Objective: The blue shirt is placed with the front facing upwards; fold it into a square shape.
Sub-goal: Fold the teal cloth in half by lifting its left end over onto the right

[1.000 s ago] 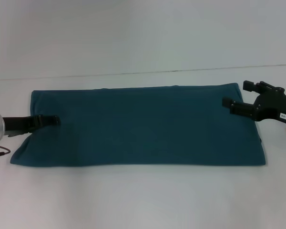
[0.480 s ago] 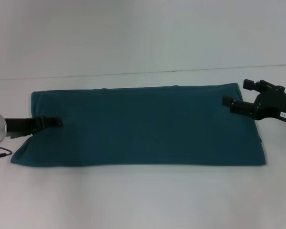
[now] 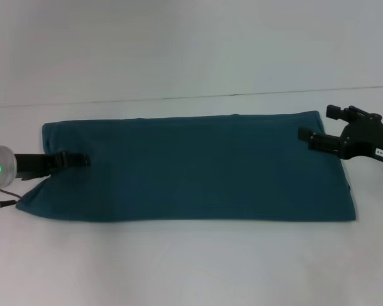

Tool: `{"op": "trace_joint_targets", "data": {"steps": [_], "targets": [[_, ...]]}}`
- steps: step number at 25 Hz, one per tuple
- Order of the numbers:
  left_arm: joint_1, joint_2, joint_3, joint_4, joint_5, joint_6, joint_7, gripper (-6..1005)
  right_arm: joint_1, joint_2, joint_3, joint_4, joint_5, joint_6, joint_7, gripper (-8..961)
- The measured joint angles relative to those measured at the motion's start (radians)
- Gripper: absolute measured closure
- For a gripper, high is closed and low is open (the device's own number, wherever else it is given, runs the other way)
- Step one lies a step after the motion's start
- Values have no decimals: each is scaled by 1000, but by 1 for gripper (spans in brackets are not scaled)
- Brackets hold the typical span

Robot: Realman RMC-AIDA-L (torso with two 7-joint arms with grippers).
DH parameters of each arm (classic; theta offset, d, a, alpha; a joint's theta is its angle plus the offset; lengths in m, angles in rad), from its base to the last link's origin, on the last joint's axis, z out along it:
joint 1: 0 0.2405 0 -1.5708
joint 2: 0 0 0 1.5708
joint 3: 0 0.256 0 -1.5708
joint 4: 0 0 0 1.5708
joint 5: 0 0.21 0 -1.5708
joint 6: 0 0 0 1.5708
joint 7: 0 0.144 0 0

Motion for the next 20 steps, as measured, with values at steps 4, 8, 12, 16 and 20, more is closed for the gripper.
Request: {"op": "trace_joint_targets", "data": {"steps": [4, 8, 12, 16, 20], "targets": [[-13, 2, 1, -27, 2, -7, 1, 215, 0, 0, 1, 0, 0, 1, -2, 12], [-20, 6, 1, -45, 3, -13, 6, 219, 2, 0, 1, 0, 0, 3, -5, 12], [-20, 2, 1, -45, 3, -33, 10, 217, 3, 0, 2, 0, 0, 5, -6, 12], [-17, 0, 2, -41, 3, -43, 31, 298, 3, 0, 2, 0, 0, 5, -6, 12], [-14, -1, 2, -39, 3, -53, 40, 425, 2, 0, 2, 0, 0, 5, -4, 11]]}}
